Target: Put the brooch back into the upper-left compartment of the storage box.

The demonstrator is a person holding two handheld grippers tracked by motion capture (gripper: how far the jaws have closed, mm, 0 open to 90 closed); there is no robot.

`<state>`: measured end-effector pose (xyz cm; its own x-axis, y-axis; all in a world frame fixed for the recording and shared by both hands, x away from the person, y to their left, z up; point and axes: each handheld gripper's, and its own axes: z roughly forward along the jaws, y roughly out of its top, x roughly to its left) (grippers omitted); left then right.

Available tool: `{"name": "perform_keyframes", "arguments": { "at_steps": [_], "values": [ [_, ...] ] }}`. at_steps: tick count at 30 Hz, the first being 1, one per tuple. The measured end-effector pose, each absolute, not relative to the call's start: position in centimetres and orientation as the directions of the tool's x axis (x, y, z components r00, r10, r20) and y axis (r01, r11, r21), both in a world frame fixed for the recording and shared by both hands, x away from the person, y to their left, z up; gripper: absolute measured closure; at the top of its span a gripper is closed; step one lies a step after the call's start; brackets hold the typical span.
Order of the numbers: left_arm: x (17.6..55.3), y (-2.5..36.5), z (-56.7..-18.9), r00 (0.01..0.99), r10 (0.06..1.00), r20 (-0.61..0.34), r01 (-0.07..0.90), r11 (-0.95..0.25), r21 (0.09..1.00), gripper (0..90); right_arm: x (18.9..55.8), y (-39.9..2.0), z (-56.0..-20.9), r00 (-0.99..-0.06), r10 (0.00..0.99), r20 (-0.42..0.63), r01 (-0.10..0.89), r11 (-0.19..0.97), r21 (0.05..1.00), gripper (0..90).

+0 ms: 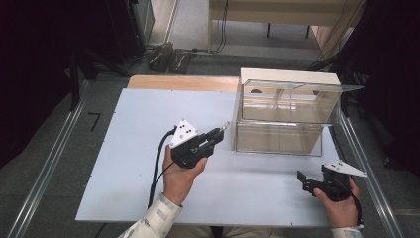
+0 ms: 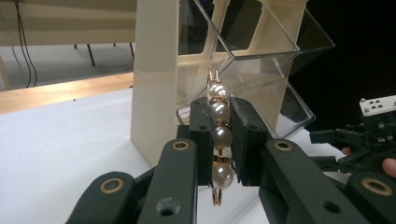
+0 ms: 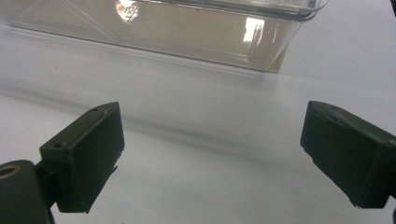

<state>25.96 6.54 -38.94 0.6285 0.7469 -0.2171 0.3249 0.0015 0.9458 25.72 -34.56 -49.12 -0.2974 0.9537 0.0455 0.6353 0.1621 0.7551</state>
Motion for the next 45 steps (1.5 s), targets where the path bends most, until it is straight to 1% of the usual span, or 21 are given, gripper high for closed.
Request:
{"name": "perform_keyframes", "arguments": {
  "at_steps": [20,45],
  "values": [
    [26.8,5.5,-38.4,0.639,0.736,-0.224,0.319,0.012,0.948,80.2,25.7,-34.6,-49.1,-0.296,0.954,0.047,0.636,0.160,0.755,4.7],
    [27.7,3.5,-37.0,0.669,0.710,-0.220,0.288,0.026,0.957,80.2,25.7,-34.8,-49.1,-0.298,0.953,0.051,0.635,0.158,0.756,4.7]
  ]
}}
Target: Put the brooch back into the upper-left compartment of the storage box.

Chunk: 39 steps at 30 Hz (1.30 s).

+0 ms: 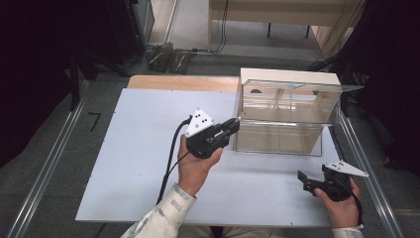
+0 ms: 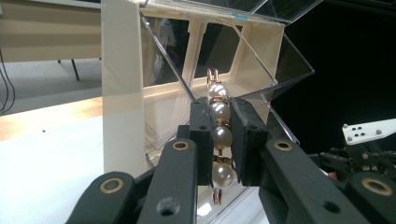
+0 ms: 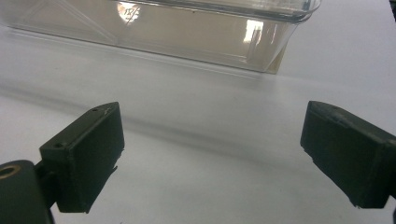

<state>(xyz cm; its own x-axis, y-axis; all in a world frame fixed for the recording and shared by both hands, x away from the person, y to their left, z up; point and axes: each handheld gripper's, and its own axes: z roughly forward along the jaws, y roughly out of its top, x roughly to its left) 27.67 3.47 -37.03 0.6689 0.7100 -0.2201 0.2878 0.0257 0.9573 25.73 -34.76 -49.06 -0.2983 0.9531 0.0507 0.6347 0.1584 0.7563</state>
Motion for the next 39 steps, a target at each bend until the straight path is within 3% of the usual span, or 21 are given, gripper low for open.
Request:
{"name": "perform_keyframes", "arguments": {
  "at_steps": [39],
  "values": [
    [30.0,0.8,-35.6,0.679,0.708,-0.196,0.264,0.013,0.964,80.2,25.8,-34.8,-49.1,-0.300,0.952,0.053,0.634,0.158,0.757,4.7]
  ]
}}
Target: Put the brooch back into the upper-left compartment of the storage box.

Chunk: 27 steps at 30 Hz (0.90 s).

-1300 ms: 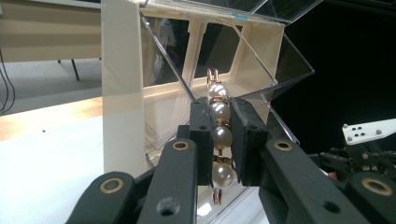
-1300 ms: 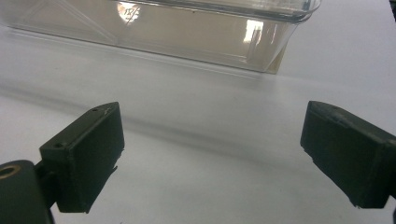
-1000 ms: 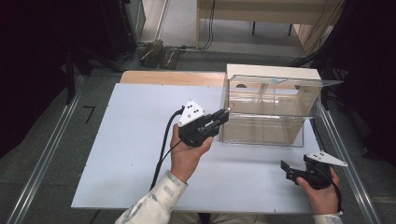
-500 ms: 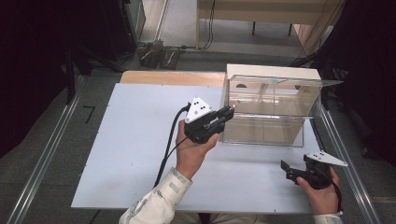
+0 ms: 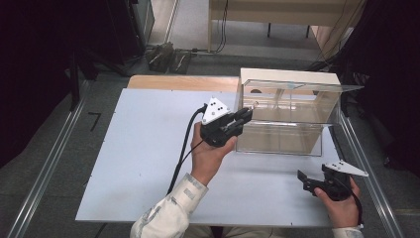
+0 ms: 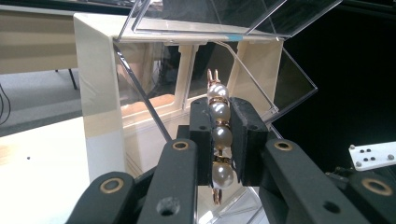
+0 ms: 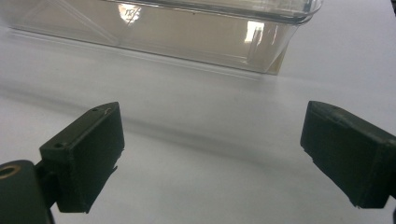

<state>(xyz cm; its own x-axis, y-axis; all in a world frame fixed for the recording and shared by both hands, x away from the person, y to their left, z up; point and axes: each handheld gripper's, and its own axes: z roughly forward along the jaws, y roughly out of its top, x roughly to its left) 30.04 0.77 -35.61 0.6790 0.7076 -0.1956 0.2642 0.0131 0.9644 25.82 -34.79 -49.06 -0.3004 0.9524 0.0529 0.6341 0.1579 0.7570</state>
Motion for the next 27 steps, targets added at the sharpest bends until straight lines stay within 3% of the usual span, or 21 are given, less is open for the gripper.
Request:
{"name": "perform_keyframes", "arguments": {
  "at_steps": [27],
  "values": [
    [32.6,-0.4,-35.4,0.661,0.722,-0.206,0.270,0.027,0.962,80.1,25.9,-34.8,-49.1,-0.308,0.950,0.055,0.632,0.161,0.758,4.7]
  ]
}}
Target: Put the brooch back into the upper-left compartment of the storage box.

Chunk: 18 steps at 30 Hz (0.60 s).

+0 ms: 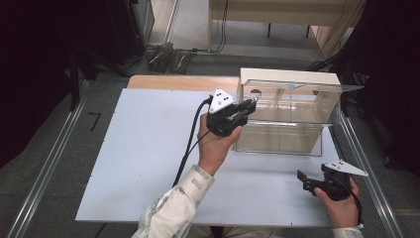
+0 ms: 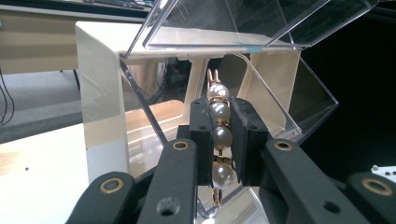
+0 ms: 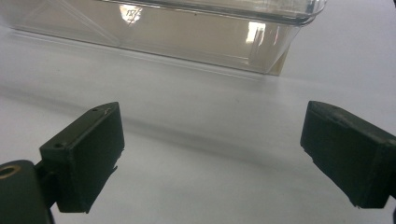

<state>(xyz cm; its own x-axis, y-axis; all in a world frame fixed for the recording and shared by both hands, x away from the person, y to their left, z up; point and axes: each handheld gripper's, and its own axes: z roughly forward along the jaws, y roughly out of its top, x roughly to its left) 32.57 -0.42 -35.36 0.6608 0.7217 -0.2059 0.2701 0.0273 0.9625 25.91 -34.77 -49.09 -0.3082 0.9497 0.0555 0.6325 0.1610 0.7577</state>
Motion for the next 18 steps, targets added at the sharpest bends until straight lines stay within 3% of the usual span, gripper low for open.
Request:
{"name": "perform_keyframes", "arguments": {
  "at_steps": [18],
  "values": [
    [33.18,-1.21,-35.26,0.655,0.734,-0.179,0.249,0.014,0.968,78.5,25.91,-34.78,-49.09,-0.310,0.949,0.057,0.633,0.161,0.758,4.7]
  ]
}}
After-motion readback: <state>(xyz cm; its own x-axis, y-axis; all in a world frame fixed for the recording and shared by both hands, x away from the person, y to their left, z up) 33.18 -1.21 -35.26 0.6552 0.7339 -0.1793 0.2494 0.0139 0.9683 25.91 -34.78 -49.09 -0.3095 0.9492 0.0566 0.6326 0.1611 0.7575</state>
